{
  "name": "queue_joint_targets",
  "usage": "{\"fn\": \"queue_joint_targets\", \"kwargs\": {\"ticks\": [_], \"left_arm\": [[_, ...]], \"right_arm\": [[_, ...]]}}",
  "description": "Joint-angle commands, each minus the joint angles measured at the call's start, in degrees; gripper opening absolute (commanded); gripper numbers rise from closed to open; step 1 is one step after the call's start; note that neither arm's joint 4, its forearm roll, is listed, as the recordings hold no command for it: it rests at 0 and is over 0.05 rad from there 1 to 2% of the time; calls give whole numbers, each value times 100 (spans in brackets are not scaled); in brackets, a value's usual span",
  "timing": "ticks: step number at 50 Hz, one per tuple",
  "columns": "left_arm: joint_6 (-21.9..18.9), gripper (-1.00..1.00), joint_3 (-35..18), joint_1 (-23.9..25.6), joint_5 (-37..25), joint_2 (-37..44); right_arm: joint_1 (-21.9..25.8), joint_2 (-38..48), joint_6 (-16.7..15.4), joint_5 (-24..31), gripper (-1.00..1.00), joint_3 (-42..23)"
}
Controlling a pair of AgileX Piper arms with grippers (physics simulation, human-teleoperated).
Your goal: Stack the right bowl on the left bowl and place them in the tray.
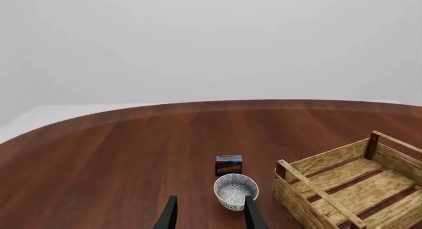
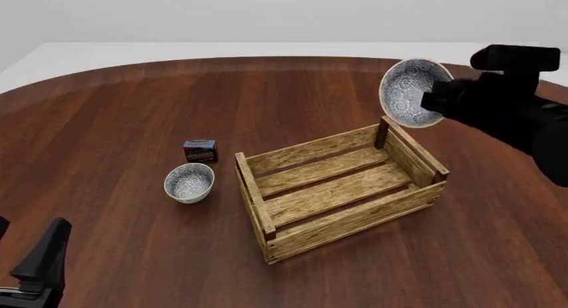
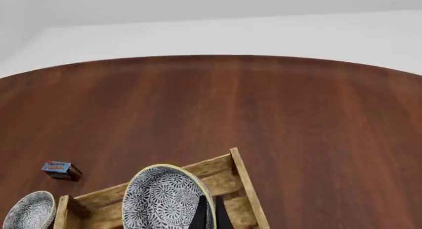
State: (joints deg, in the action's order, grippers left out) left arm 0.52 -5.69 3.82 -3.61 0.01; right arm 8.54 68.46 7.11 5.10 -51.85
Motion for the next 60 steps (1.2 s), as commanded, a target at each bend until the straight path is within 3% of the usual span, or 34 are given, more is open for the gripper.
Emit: {"fn": "queue_joint_targets", "kwargs": {"ticks": [1,18,30,33,37,44,60], "left_arm": [[-69,100,-89,58,-69,0],[-141,100,-242,317,-151,0],[-12,100,-281,532,-260,12],[-144,100,-437,698,-358,59],[-422,100,-491,839,43,495],[-502,100,-506,1141,720,1318],[-912,100,-1300,1975,1593,3021]], "right_arm": [[486,-276,239,-382,-100,400],[1049,-489,504,-848,-100,782],[1146,-521,448,-1038,-100,909],[1227,-556,469,-1077,-100,960],[1209,-645,411,-1091,-100,992],[1118,-535,284,-1129,-100,959],[1305,-301,123,-1344,-100,1067]]}}
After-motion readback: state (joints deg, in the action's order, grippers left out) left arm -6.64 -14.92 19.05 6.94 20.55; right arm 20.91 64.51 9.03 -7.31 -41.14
